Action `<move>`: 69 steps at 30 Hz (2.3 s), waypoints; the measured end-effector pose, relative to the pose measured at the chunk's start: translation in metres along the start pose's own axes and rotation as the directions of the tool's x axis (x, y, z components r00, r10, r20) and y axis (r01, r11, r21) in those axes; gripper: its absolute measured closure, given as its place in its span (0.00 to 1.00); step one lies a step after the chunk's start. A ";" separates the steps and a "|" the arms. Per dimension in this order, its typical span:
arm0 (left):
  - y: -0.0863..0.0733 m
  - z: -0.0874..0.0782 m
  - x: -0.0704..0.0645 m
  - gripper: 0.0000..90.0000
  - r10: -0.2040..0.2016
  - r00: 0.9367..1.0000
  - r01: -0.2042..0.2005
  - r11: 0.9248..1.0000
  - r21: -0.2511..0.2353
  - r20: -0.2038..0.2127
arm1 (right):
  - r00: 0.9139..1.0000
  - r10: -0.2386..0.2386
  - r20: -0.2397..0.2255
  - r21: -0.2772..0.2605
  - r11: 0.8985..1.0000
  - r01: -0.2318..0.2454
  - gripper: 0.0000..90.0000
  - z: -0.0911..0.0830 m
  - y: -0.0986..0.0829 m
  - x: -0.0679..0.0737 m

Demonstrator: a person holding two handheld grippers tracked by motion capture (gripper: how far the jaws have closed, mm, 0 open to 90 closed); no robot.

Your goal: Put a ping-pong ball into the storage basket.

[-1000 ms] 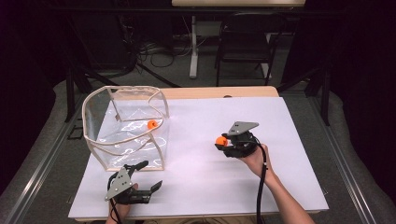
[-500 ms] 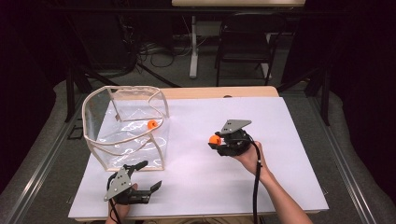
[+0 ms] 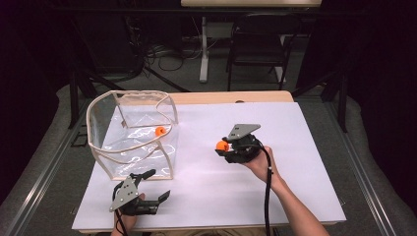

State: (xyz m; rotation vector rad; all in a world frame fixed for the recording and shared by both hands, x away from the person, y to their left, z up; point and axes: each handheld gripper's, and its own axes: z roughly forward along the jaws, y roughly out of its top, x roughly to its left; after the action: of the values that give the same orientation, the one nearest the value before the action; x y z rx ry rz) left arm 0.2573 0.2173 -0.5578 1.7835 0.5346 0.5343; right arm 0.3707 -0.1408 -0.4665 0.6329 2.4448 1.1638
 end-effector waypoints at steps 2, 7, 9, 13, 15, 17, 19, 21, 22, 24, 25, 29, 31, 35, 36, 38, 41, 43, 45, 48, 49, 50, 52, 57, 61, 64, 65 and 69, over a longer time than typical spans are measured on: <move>0.000 0.000 0.000 0.17 0.000 1.000 0.000 1.000 -0.001 -0.001 | 1.000 -0.003 0.001 0.003 1.000 0.003 0.57 0.000 0.002 0.001; 0.000 0.000 0.000 0.17 0.001 1.000 -0.001 1.000 -0.001 -0.001 | 1.000 -0.017 -0.002 0.004 1.000 0.017 0.57 -0.001 0.008 0.002; 0.000 0.000 0.001 0.17 0.002 1.000 -0.002 1.000 0.000 -0.001 | 1.000 -0.017 -0.006 0.003 1.000 0.017 0.57 -0.001 0.010 0.002; 0.000 0.000 0.001 0.17 0.001 1.000 -0.001 1.000 -0.001 -0.002 | 1.000 -0.023 -0.006 0.005 1.000 0.023 0.57 -0.002 0.016 0.003; 0.000 -0.001 0.000 0.17 0.000 1.000 0.000 1.000 -0.002 -0.003 | 0.999 -0.033 -0.006 0.005 0.999 0.033 0.57 -0.003 0.019 0.003; 0.000 -0.001 0.001 0.17 0.000 1.000 0.000 1.000 -0.001 -0.006 | 0.999 -0.041 -0.006 0.009 0.999 0.041 0.57 -0.003 0.021 0.003; 0.000 -0.001 0.001 0.17 -0.006 1.000 0.006 1.000 -0.009 -0.004 | 0.999 -0.043 -0.007 0.012 0.999 0.044 0.57 -0.003 0.024 0.004; 0.000 -0.001 0.001 0.17 -0.007 1.000 0.007 1.000 -0.006 -0.003 | 0.999 -0.045 -0.008 0.013 0.999 0.045 0.57 -0.004 0.026 0.003; 0.000 -0.001 0.002 0.17 -0.007 1.000 0.007 1.000 -0.006 -0.003 | 0.999 -0.045 -0.007 0.012 0.999 0.045 0.57 -0.004 0.027 0.003; 0.000 -0.001 0.002 0.17 -0.007 1.000 0.007 1.000 -0.006 -0.003 | 0.999 -0.046 -0.008 0.012 0.999 0.046 0.57 -0.005 0.029 0.002; 0.000 -0.001 0.002 0.17 -0.008 1.000 0.008 1.000 -0.006 -0.003 | 0.999 -0.047 -0.009 0.014 0.999 0.047 0.57 -0.005 0.030 0.002; 0.000 -0.002 0.002 0.17 -0.007 1.000 0.007 1.000 -0.007 -0.003 | 0.999 -0.053 -0.006 0.016 0.998 0.053 0.57 -0.005 0.035 0.002; 0.000 -0.002 0.001 0.17 -0.007 1.000 0.007 1.000 -0.007 -0.004 | 0.999 -0.052 -0.009 0.017 0.999 0.052 0.57 -0.005 0.037 0.001; 0.000 -0.001 0.001 0.17 -0.008 1.000 0.008 1.000 -0.006 -0.002 | 0.998 -0.054 -0.012 0.016 0.998 0.054 0.57 -0.005 0.041 0.000; 0.000 -0.001 0.001 0.17 -0.008 1.000 0.007 1.000 -0.006 -0.003 | 0.999 -0.053 -0.012 0.015 0.998 0.053 0.57 -0.005 0.042 -0.001; 0.000 -0.001 0.002 0.17 -0.008 1.000 0.008 1.000 -0.007 -0.004 | 0.998 -0.054 -0.011 0.015 0.998 0.054 0.57 -0.005 0.043 -0.001; 0.000 -0.001 0.002 0.17 -0.007 1.000 0.007 1.000 -0.007 -0.003 | 0.998 -0.059 -0.014 0.020 0.998 0.060 0.57 -0.005 0.046 -0.002; 0.000 -0.001 0.002 0.17 -0.008 1.000 0.008 1.000 -0.007 -0.004 | 0.998 -0.063 -0.013 0.022 0.998 0.063 0.57 -0.005 0.047 -0.002; 0.000 -0.001 0.002 0.17 -0.008 1.000 0.008 1.000 -0.007 -0.003 | 0.998 -0.062 -0.013 0.023 0.998 0.062 0.57 -0.005 0.048 -0.002; 0.000 -0.001 0.002 0.17 -0.010 1.000 0.010 1.000 -0.007 -0.004 | 0.998 -0.063 -0.016 0.026 0.998 0.064 0.57 -0.004 0.050 -0.003; 0.000 -0.001 0.002 0.17 -0.009 1.000 0.009 1.000 -0.006 -0.003 | 0.998 -0.063 -0.016 0.025 0.998 0.064 0.57 -0.004 0.051 -0.003; 0.000 -0.001 0.002 0.17 -0.009 1.000 0.009 1.000 -0.007 -0.003 | 0.998 -0.064 -0.016 0.023 0.998 0.064 0.57 -0.004 0.051 -0.003; 0.000 -0.001 0.002 0.17 -0.009 1.000 0.009 1.000 -0.007 -0.003 | 0.998 -0.069 -0.017 0.024 0.997 0.069 0.57 -0.003 0.053 -0.003; 0.000 -0.001 0.002 0.17 -0.012 1.000 0.012 1.000 -0.009 -0.003 | 0.998 -0.064 -0.016 0.024 0.998 0.065 0.57 -0.002 0.056 -0.005; 0.000 -0.001 0.002 0.17 -0.011 1.000 0.011 1.000 -0.009 -0.004 | 0.998 -0.067 -0.015 0.024 0.997 0.068 0.57 -0.003 0.059 -0.005; 0.000 -0.001 0.002 0.17 -0.010 1.000 0.010 1.000 -0.010 -0.004 | 0.997 -0.071 -0.013 0.019 0.997 0.071 0.57 -0.003 0.062 -0.006; 0.000 -0.001 0.002 0.17 -0.008 1.000 0.008 1.000 -0.008 -0.005 | 0.997 -0.074 -0.014 0.020 0.997 0.074 0.57 -0.003 0.063 -0.006; 0.000 -0.001 0.002 0.17 -0.008 1.000 0.008 1.000 -0.007 -0.003 | 0.997 -0.078 -0.012 0.022 0.997 0.078 0.57 -0.002 0.067 -0.005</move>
State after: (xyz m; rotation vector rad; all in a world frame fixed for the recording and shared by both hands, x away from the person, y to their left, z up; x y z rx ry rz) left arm 0.2580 0.2192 -0.5575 1.7733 0.5413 0.5331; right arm 0.3900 -0.1077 -0.4114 0.5341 2.4716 1.1137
